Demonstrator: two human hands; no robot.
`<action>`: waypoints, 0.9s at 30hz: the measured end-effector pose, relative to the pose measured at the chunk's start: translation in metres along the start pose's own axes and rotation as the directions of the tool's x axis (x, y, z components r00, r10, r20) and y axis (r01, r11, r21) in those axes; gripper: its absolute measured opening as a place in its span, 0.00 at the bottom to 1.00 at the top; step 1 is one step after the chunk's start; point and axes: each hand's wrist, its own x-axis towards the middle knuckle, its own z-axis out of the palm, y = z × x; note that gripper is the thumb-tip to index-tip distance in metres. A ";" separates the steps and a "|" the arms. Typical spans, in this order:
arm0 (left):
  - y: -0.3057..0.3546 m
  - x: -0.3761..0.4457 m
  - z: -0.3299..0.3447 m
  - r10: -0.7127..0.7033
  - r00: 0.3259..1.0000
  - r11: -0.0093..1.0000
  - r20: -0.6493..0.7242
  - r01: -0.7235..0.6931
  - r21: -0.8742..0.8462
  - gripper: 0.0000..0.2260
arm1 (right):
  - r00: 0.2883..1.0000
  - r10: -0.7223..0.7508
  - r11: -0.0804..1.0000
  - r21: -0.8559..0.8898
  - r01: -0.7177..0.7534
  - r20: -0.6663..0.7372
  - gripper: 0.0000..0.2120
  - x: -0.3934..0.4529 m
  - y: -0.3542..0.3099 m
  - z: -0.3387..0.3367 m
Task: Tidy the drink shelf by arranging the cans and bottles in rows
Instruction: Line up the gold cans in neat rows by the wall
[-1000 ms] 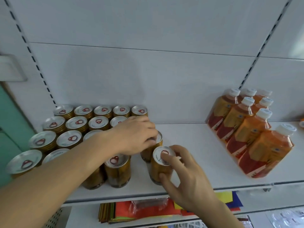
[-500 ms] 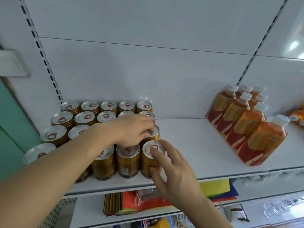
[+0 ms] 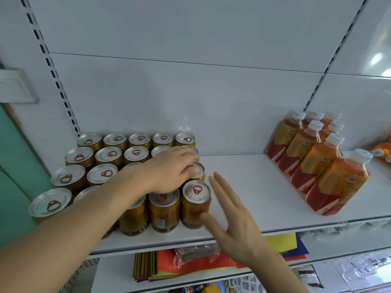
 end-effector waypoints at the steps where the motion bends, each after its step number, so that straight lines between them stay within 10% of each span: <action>1: 0.001 -0.001 0.001 -0.024 1.000 1.000 0.006 0.024 0.003 0.30 | 0.998 0.058 0.997 0.050 -0.060 0.039 0.37 0.001 0.009 -0.007; 5: 0.008 -0.006 0.008 -0.094 0.982 0.987 0.166 0.070 0.148 0.49 | 0.960 0.113 0.993 -0.012 -0.113 0.257 0.45 0.016 0.042 -0.023; 27: 0.008 0.004 0.011 -0.273 0.939 0.950 0.210 0.228 0.214 0.47 | 0.853 -0.050 0.997 -0.027 0.075 0.520 0.62 0.111 0.079 -0.033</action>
